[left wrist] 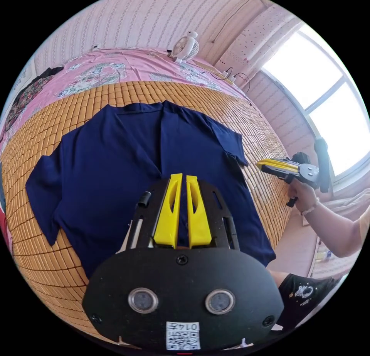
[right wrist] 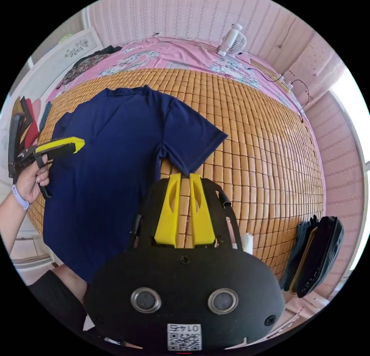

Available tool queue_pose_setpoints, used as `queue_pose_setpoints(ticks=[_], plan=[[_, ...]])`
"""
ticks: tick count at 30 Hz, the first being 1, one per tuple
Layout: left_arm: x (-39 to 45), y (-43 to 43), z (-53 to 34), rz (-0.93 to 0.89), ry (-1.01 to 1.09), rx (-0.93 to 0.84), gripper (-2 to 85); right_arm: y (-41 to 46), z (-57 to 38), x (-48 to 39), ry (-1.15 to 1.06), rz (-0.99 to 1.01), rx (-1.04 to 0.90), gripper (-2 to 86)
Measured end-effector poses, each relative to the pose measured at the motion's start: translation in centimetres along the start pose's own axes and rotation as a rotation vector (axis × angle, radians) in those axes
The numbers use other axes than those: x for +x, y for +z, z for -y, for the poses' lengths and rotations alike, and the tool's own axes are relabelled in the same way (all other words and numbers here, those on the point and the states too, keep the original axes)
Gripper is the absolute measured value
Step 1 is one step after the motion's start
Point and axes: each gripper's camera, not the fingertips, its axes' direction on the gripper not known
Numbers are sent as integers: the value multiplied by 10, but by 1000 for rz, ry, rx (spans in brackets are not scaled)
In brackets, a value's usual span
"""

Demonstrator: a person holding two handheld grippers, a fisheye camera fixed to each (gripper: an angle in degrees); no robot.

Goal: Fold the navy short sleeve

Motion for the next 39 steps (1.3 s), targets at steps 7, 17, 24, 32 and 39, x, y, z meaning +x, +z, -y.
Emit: queue_pose_setpoints(ticks=[7,17,24,32,39], plan=[[111,72,109,-79,238,-23,35,-3,17,80,149,155,35,61],[256,196,217,-97,459,-132,65,16,8,105,191,206,-31,27],[277,254,239,11,463,-241,35,13,5,116,177,263,24,4],[263,249,236,-29,465,-174,13,15,13,132,216,240,-2,1],[203,160,208,-178,416,31,21,5,2,130,250,223,80,-2]])
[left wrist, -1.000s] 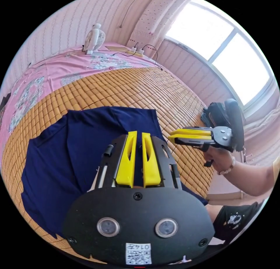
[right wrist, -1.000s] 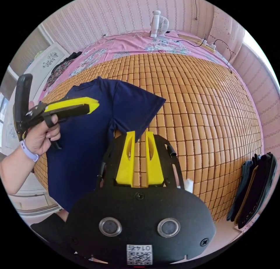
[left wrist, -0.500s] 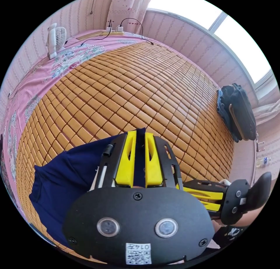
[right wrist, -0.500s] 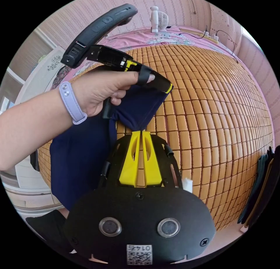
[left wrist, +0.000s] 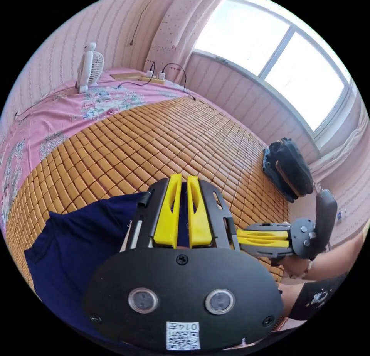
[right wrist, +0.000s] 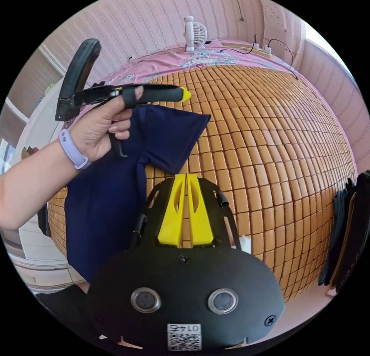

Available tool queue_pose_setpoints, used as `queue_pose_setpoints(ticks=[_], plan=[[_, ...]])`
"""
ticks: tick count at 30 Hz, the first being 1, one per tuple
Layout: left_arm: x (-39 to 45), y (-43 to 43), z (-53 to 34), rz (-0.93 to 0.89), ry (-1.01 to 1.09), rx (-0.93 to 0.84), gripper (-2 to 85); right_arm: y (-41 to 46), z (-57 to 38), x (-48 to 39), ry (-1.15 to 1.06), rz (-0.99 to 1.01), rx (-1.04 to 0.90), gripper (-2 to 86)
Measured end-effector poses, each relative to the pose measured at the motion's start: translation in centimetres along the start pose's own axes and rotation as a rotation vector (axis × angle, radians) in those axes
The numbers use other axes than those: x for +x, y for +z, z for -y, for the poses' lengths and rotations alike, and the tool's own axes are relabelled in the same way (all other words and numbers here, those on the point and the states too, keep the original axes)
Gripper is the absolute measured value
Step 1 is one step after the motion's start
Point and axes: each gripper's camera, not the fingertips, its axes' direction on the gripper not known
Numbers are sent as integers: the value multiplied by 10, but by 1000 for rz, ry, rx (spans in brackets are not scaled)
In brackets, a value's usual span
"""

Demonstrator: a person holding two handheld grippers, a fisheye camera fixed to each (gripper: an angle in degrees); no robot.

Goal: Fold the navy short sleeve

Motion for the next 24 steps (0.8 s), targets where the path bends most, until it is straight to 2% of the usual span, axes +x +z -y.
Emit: queue_pose_setpoints(ticks=[4,10,12,16,24], plan=[[-19,-92,-87,-8,-97,83,4,-9,-13,-11,-113,-94,-4,-4],[-43,-201,-261,98,-343,1,-8,-5,-30,-46,-242,9,-135,-8],[-51,-232,-308,149,-415,-13,-9,-6,-32,-64,-273,38,-126,-9],[-77,-298,-400,224,-583,16,-10,1,-24,-128,-380,27,-130,-9],[-117,-394,-530,359,-804,187,-2,46,1,-293,-731,190,-172,-8]])
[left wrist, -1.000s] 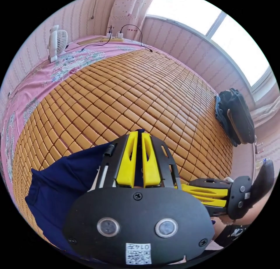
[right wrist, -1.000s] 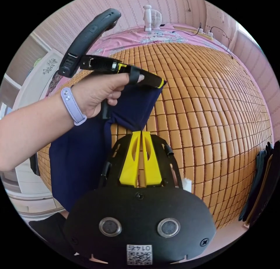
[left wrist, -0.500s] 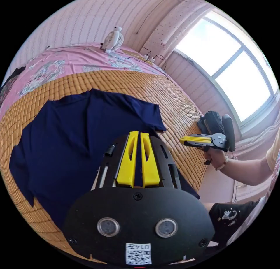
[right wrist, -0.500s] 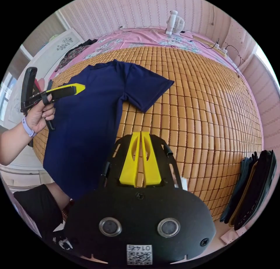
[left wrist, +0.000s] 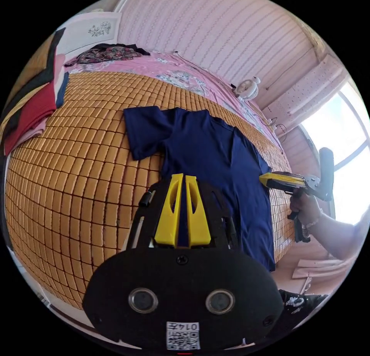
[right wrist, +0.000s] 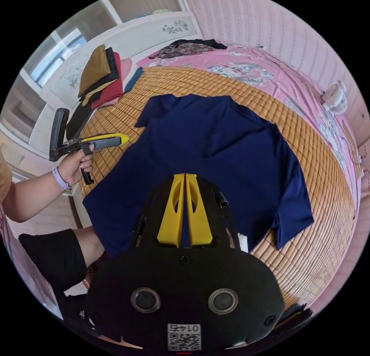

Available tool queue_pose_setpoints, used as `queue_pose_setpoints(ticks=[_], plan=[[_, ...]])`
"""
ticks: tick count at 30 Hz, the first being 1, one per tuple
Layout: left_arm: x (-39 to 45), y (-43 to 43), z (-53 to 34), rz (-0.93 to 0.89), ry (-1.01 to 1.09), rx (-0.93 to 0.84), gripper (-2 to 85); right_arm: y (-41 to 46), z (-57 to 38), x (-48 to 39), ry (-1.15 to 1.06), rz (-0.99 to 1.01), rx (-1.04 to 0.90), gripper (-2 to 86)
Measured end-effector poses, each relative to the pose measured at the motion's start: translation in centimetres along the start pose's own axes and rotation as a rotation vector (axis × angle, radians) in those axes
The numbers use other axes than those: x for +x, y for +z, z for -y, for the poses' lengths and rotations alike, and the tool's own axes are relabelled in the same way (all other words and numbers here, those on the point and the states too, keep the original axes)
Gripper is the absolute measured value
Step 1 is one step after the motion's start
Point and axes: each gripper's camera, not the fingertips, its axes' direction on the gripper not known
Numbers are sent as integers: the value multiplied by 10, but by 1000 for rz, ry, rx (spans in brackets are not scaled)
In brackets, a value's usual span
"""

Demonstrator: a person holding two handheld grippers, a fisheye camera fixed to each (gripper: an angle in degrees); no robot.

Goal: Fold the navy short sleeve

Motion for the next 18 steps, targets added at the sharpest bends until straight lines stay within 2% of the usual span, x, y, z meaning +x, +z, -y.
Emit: queue_pose_setpoints(ticks=[5,11,18], plan=[[-74,-29,-7,32,-134,82,28,44,95,-62,-217,111,2,4],[-125,-25,4,5,-204,81,49,93,176,-120,-396,103,-16,42],[-142,-7,16,60,-203,55,55,154,244,-148,-398,44,-80,85]])
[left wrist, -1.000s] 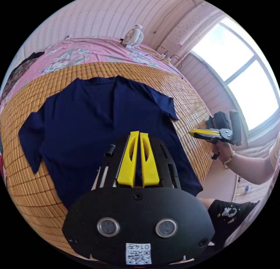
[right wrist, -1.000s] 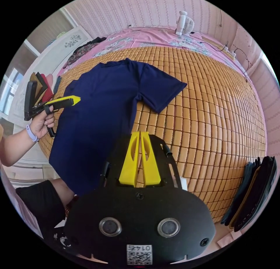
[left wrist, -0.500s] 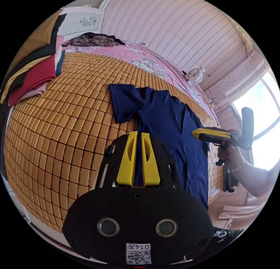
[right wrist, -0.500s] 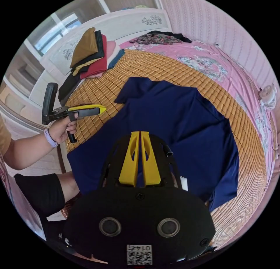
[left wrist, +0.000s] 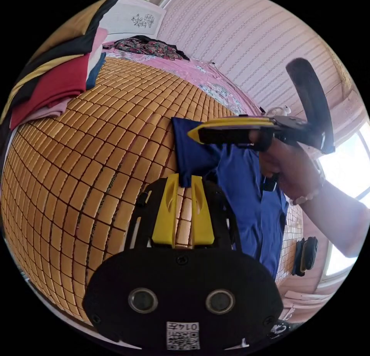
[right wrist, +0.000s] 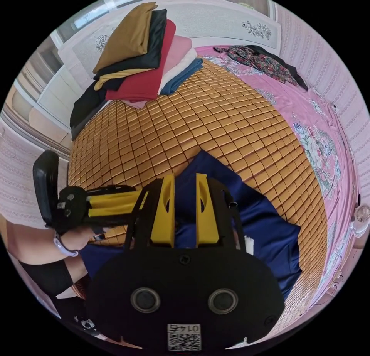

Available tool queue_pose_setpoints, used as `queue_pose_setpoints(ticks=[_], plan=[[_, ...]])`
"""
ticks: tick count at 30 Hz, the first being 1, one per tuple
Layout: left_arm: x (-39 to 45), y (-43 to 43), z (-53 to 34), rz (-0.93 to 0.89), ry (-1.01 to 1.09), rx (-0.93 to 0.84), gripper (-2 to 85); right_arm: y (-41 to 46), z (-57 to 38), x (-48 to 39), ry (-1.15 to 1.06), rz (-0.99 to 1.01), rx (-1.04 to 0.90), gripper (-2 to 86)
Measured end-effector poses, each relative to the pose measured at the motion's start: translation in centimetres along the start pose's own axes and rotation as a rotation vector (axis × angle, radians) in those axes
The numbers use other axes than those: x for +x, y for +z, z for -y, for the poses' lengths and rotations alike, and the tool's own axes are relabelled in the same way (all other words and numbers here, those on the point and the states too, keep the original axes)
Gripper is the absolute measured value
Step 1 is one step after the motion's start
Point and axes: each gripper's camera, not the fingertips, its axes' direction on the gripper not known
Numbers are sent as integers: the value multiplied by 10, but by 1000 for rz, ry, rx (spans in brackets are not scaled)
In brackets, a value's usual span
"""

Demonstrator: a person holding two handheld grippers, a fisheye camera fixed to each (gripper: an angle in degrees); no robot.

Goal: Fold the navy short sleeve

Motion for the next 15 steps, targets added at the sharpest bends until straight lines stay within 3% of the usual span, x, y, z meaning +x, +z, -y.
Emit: queue_pose_setpoints(ticks=[9,15], plan=[[-1,19,0,-13,55,-53,6,49,35,0,50,-154,-93,51],[13,27,3,5,68,-67,-7,34,13,31,138,-47,-31,8]])
